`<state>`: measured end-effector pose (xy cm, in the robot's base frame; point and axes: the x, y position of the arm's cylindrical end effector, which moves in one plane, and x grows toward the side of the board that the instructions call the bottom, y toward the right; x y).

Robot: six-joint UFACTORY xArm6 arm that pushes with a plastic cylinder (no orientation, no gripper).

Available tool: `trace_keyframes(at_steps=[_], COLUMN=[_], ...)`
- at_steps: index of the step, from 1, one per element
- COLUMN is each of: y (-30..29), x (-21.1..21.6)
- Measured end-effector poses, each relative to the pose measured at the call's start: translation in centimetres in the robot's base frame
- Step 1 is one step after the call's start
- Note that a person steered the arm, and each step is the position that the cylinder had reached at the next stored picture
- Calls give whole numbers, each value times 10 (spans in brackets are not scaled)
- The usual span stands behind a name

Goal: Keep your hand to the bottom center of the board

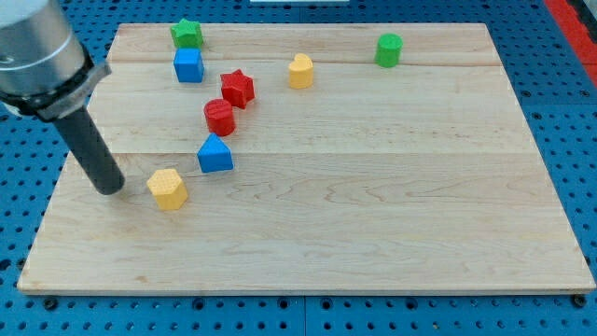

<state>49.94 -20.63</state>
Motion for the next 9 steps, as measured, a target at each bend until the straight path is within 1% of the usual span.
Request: trace_keyframes(at_steps=[1,2,3,4,5,6,7,8,9], y=[60,54,-17,-1,95,203,243,256,257], x=[2,9,40,79,107,107,107,107,107])
